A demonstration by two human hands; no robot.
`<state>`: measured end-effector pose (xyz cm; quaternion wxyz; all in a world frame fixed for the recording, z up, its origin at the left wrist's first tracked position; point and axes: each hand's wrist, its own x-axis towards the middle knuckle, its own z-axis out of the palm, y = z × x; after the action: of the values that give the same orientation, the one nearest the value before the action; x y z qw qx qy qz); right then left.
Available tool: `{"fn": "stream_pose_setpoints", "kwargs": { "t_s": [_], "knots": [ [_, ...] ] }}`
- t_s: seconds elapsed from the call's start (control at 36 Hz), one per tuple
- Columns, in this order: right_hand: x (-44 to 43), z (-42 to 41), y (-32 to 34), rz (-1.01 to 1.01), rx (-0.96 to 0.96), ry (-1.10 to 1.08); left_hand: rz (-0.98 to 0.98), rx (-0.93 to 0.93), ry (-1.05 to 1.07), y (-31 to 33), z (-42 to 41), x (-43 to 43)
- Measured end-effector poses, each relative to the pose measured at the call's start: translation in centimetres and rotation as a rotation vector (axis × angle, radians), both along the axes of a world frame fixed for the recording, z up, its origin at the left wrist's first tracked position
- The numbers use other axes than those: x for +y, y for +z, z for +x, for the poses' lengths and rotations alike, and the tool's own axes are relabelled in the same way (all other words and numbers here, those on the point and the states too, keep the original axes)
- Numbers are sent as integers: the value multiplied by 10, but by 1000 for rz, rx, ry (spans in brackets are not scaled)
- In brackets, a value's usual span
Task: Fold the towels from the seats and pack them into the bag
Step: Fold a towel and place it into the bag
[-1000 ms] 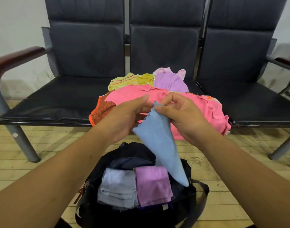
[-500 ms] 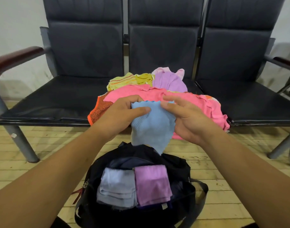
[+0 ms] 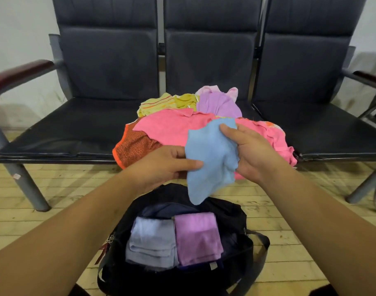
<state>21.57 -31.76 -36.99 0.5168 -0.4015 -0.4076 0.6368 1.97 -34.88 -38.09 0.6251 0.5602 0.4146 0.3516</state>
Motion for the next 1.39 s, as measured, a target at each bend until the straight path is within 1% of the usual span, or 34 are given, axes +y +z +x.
{"fn": "stream_pose_setpoints", "kwargs": {
  "t_s": [0.08, 0.17, 0.19, 0.25, 0.33, 0.42, 0.47, 0.5, 0.56, 0.61, 0.64, 0.69, 0.72, 0.81, 0.89, 0.94, 1.0, 1.08, 1.17, 1.25, 1.33, 1.39],
  "knots": [
    [2, 5, -4, -66, 2, -18, 8, -15, 55, -5, 4, 1],
    [0, 7, -2, -221, 122, 149, -4, -139, 136, -2, 8, 2],
    [-1, 9, -2, -259, 120, 211, -11, -198, 171, 1, 9, 2],
    [-2, 10, -5, -299, 35, 296, -21, -284, 240, 4, 10, 3],
    [-6, 7, -13, -343, -57, 354, -12, -323, 327, 3, 9, 6],
    [-7, 2, -15, -311, -84, 358, -28, -374, 394, 1, 6, 10],
    [-5, 1, -14, -238, -85, 299, -25, -393, 329, -1, 4, 12],
    [-4, 0, -13, -199, -80, 255, -10, -365, 264, -1, 2, 12],
    [0, 2, -14, -141, -57, 156, 36, -198, 163, -4, -1, 12],
    [3, 5, -17, -78, -90, 62, 77, -38, 173, -7, -1, 12],
    [4, 6, -18, -38, -160, 25, 93, 1, 214, -9, -2, 13],
    [5, 8, -21, 43, -296, -35, 127, 43, 309, -11, -2, 15],
    [6, 8, -22, 70, -321, -52, 155, 65, 346, -12, -3, 16],
    [4, 7, -21, 95, -294, -36, 200, 84, 363, -13, -4, 18],
    [2, 5, -19, 127, -283, 47, 157, 37, 313, -12, -4, 18],
    [1, 4, -19, 129, -305, 97, 149, 42, 316, -12, -5, 19],
    [1, 5, -22, 131, -386, 95, 193, 87, 325, -13, -6, 19],
    [5, 6, -28, 141, -477, 3, 302, 222, 348, -14, -7, 16],
    [8, 4, -33, 180, -448, -79, 413, 362, 389, -16, -7, 15],
    [12, 0, -37, 227, -446, -138, 467, 436, 459, -18, -10, 18],
    [13, -8, -38, 265, -463, -182, 482, 437, 503, -21, -14, 20],
    [14, -14, -41, 256, -397, -131, 461, 383, 528, -22, -15, 21]
  ]
}}
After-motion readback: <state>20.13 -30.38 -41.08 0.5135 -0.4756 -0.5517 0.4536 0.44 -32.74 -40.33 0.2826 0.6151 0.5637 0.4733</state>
